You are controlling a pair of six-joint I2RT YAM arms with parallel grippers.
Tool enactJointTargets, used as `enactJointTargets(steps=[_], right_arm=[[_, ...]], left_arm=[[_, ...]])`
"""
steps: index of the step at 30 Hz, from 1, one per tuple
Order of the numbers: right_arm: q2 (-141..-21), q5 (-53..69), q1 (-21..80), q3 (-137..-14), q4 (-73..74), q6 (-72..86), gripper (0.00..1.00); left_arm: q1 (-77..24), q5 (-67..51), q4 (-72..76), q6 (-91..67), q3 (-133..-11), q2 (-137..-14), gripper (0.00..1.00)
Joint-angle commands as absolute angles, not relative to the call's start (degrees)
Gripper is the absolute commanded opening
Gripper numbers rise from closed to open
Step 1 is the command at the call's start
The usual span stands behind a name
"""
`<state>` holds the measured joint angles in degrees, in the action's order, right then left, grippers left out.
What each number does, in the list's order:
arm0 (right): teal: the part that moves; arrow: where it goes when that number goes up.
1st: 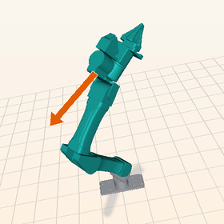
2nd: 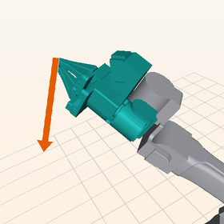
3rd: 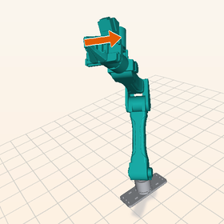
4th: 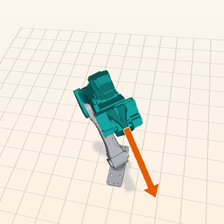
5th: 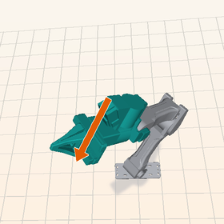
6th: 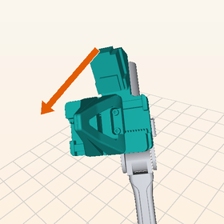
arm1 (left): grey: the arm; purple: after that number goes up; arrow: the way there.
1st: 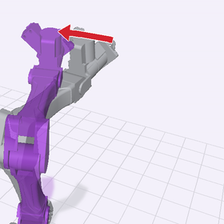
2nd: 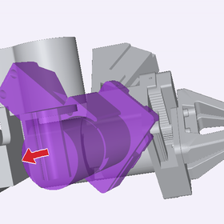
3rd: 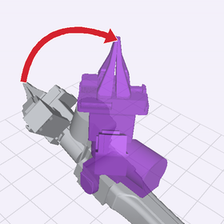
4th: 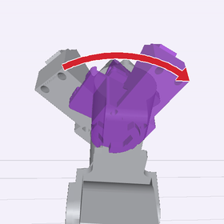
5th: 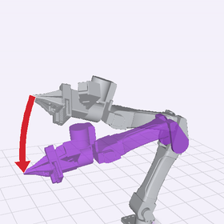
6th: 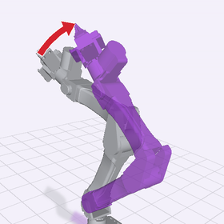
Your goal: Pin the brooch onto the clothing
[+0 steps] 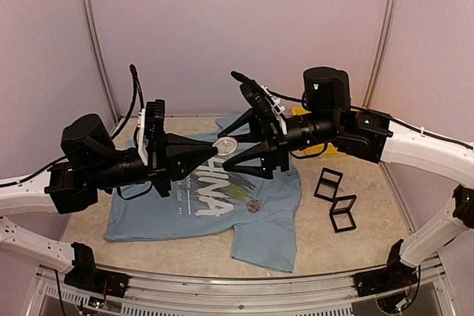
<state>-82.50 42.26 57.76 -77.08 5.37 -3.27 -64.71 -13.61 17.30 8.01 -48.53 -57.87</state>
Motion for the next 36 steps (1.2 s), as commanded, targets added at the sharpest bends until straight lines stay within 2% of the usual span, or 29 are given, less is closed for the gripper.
enactJointTargets(steps=[1, 3, 7, 9, 16, 19, 23, 27, 33, 36], right_arm=[[-78.32, 39.28, 58.27, -76.89, 8.01, -6.16, 0.72], [-77.09, 35.5, 58.19, -76.5, 8.51, -6.45, 0.65], [-75.49, 34.8, 58.16, -75.61, 6.61, -5.45, 0.39], [-75.66, 35.23, 58.16, -75.37, 5.89, -4.66, 0.3], [-77.41, 37.59, 58.18, -76.13, 5.43, -3.08, 0.26], [-78.12, 37.76, 58.21, -76.41, 5.4, -2.75, 0.17], [-78.48, 38.25, 58.24, -76.75, 5.37, -2.68, 0.14], [-78.44, 37.92, 58.19, -76.56, 4.92, -2.31, 0.0], [-79.06, 39.98, 58.19, -76.07, 3.23, -0.8, 0.0], [-78.91, 36.37, 58.13, -74.42, 1.96, -0.2, 0.0]], left_arm=[[-65.1, -12.76, 16.52, 8.78, -48.3, -56.84, 0.0], [-65.07, -12.66, 16.44, 8.79, -48.24, -56.63, 0.0], [-65.13, -12.64, 16.26, 8.62, -48.32, -56.43, 0.0], [-65.11, -12.6, 16.25, 8.55, -48.25, -56.43, 0.0], [-65.04, -12.18, 16.44, 7.97, -48.26, -56.65, 0.0], [-65.09, -12.05, 16.27, 7.87, -48.28, -56.9, 0.0], [-65.06, -11.49, 16.02, 7.78, -48.41, -57.19, 0.0], [-65.05, -11.43, 15.91, 7.91, -48.52, -57.37, 0.0], [-65.1, -10.47, 15.73, 7.53, -48.49, -58.08, 0.0], [-65.12, -7.79, 15.44, 6.77, -48.73, -58.27, 0.0]])
